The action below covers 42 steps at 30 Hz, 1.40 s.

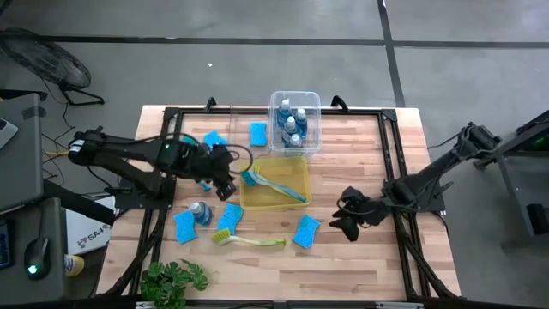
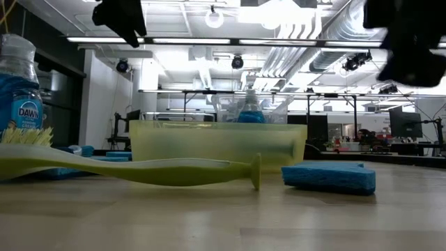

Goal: Pick & Place Kitchen Sink Supplies
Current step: Put the blue sponge into the transparent bin

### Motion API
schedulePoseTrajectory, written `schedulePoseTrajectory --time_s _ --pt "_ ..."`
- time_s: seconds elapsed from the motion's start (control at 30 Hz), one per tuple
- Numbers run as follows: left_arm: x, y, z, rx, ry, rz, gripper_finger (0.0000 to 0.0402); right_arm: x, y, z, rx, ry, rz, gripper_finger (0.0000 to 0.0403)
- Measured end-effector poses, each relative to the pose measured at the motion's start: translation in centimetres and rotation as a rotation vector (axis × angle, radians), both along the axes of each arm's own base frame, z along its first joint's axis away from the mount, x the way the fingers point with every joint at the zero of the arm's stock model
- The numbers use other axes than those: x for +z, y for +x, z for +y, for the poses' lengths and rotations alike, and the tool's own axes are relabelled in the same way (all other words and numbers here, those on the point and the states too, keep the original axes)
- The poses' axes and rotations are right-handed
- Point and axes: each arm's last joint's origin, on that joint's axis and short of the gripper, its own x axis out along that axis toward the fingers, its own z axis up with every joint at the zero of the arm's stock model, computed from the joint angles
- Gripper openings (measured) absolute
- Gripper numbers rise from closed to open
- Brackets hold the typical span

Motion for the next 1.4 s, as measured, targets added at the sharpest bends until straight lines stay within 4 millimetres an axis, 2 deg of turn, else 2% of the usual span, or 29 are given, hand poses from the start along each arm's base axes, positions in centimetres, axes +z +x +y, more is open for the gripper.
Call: schedulePoseTrajectory --time_s 0.3,0.43,0.63,0.83,1.13,1.4 --pt "-0.1 0.2 -2.1 -0.055 0.060 -0.064 0.0216 -5.2 -0.4 -0.7 -0.146 0.097 0.024 0.0200" --pt "-0.1 0.1 -2.5 -0.068 0.072 -0.070 0.0216 -6.6 0.2 -0.6 -0.196 0.169 0.081 0.0200" --pt "0.0 0.1 -2.7 -0.077 0.073 -0.075 0.0216 -7.9 2.1 -0.3 -0.267 0.287 0.051 0.0200" --pt "0.0 0.1 -2.6 -0.084 0.079 -0.072 0.0216 -9.9 2.8 0.0 -0.346 0.342 0.112 0.0200" --pt "0.0 0.1 -2.6 -0.099 0.091 -0.061 0.0216 -10.6 6.0 1.6 -0.367 0.332 0.129 0.0200" --pt "0.0 0.1 -2.6 -0.100 0.091 -0.060 0.0216 -11.0 8.0 1.6 -0.475 0.340 0.124 0.0200"
